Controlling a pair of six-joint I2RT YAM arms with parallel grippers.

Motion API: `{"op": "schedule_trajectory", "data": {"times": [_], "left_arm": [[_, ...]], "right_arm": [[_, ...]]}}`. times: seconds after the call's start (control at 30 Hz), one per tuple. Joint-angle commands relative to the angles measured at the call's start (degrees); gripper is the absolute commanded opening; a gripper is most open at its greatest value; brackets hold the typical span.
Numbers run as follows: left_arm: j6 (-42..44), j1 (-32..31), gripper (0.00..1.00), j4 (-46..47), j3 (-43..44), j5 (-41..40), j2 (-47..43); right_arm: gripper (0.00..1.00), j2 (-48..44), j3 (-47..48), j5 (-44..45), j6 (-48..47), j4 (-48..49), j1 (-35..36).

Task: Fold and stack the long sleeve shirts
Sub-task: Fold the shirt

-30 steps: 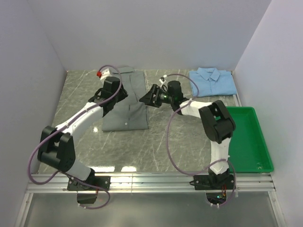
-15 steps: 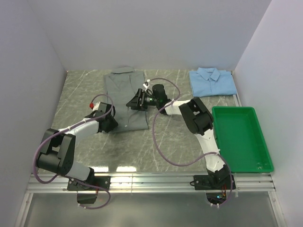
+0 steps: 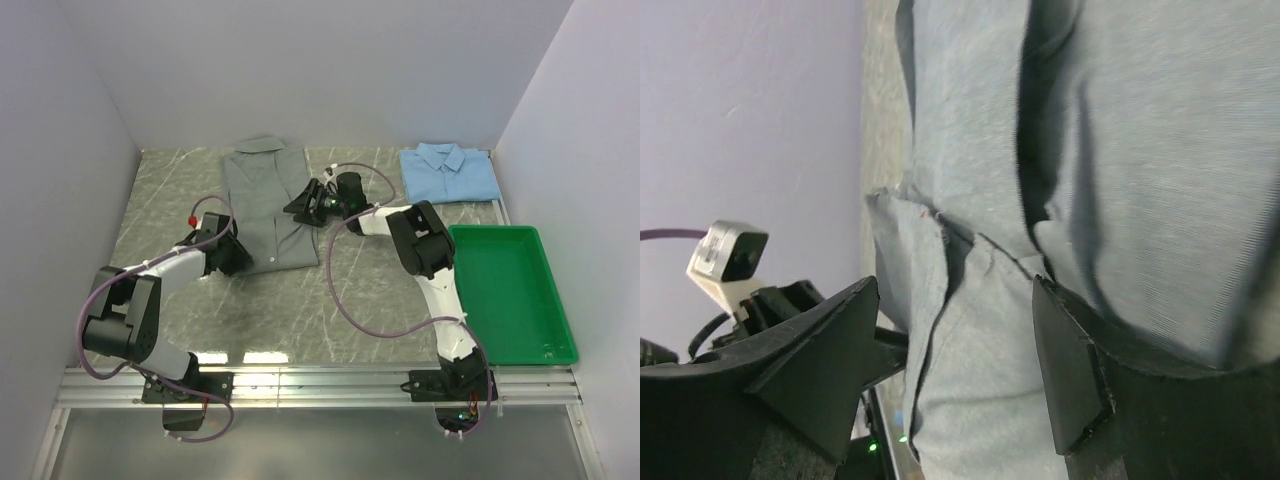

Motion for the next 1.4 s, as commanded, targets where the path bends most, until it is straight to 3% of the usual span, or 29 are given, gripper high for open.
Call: {"op": "schedule_trajectory", "data": {"times": [0.0, 0.07, 0.1, 0.13, 0.23, 0.3, 0.5, 0.6, 0.73, 0.83, 1.1, 1.23, 1.37], "left_arm": [[2.47, -0.04, 0.4, -5.51, 3.29, 1.74, -1.44], [3.78, -0.04, 0.42, -7.19, 6.81, 1.74, -3.72], [4.4, 0.05, 0.47, -9.03, 8.21, -0.18, -4.25], [5.02, 0.05, 0.62, -10.27, 9.79, -0.98, -5.04], [8.79, 0.14, 0.78, -12.9, 16.29, -4.4, -4.7], [12.22, 0.49, 0.82, -13.7, 21.3, -5.65, -2.25], [19.34, 1.46, 0.77, -15.55, 35.37, -3.45, 11.28], [21.63, 1.46, 0.67, -15.02, 40.82, -4.41, 17.87], [24.27, 1.46, 0.61, -15.55, 48.89, -5.12, 27.61], [25.94, 1.46, 0.6, -16.34, 51.55, -6.43, 32.11], [19.98, 1.72, 0.55, -19.68, 44.89, -6.61, 33.36], [12.69, 1.81, 0.49, -20.38, 33.91, -1.96, 28.81], [9.07, 1.28, 0.5, -18.82, 21.88, 6.03, 20.2]], "right_arm": [[0.71, -6.08, -0.96, 4.81, -5.34, -5.84, -1.87], [0.7, -10.65, -2.45, 6.04, -8.67, -9.27, -2.13], [0.71, -12.33, -3.07, 6.3, -9.56, -10.15, -2.05], [0.71, -14.09, -3.86, 6.74, -10.44, -11.9, -2.05], [0.71, -20.33, -5.8, 7.62, -13.52, -15.85, -1.87], [0.71, -24.2, -7.47, 8.15, -15.28, -20.42, -0.91], [0.65, -30.8, -13.79, 11.13, -18.1, -28.96, 2.52], [0.55, -30.99, -15.64, 12.36, -18.54, -30.89, 5.06], [0.35, -28.44, -14.86, 13.16, -19.06, -32.55, 7.52], [0.27, -24.93, -11.44, 13.94, -20.82, -35.11, 8.93], [0.27, -19.56, -10.29, 16.67, -24.68, -42.13, 7.36], [0.28, -19.2, -9.32, 18.95, -31.26, -51.0, 4.03], [0.29, -20.61, -7.83, 24.13, -35.76, -55.5, -0.72]]}}
